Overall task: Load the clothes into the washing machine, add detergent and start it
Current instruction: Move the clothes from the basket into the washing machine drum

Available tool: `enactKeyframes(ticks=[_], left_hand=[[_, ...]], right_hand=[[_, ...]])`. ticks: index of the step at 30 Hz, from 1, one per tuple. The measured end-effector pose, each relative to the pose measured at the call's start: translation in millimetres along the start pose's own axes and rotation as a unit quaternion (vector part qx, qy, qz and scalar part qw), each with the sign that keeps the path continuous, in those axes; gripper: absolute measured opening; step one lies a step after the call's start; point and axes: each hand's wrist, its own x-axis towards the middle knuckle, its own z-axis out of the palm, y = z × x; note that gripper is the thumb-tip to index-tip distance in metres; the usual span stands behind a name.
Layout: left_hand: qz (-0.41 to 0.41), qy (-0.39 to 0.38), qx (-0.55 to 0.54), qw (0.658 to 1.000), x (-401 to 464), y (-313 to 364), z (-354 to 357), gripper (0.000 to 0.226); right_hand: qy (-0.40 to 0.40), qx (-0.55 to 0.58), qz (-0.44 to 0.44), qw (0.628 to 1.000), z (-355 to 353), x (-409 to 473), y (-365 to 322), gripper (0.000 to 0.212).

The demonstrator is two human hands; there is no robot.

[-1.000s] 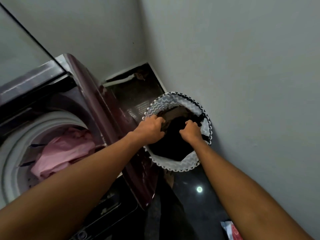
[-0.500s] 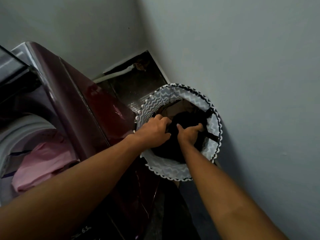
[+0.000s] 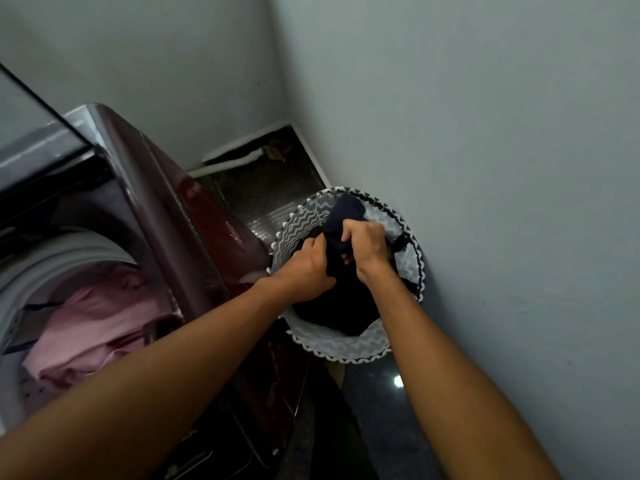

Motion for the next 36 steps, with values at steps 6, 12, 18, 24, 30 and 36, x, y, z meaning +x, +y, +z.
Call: enactKeyframes(ticks=[6, 12, 18, 24, 30, 36], left_hand=[[0.050, 0.182, -0.180, 0.965, -32.3, 18.8, -29.9, 0.065], [0.006, 0.131, -0.229, 0.964, -75.3, 15.3, -64.6, 0.049], [-0.017, 0.155, -0.290, 0.944, -134.0, -7.9, -91.7, 0.023], [0.045, 0.320, -0.333, 0.886, -193.5, -27.7, -131.8, 0.031], [0.028, 0.470, -0.410, 0.781, -272.4, -21.9, -198.0, 0.040], [-0.016, 0.574, -0.336, 0.747, -347.0, -74.9, -229.4, 0.024]], right_hand=[[-0.111, 0.098, -0.071, 0.987, 16.4, -59.8, -65.6, 0.035], [-0.180, 0.242, -0.070, 0.951, 32.9, -115.0, -128.9, 0.030], [-0.156, 0.068, -0.049, 0.984, 51.7, -140.0, -151.9, 0.025], [-0.163, -0.064, -0.034, 0.984, 85.9, -155.8, -129.2, 0.021], [-0.279, -0.041, -0.033, 0.959, 152.8, -203.1, -140.3, 0.015], [-0.386, -0.056, -0.028, 0.920, 228.5, -252.3, -140.6, 0.014]])
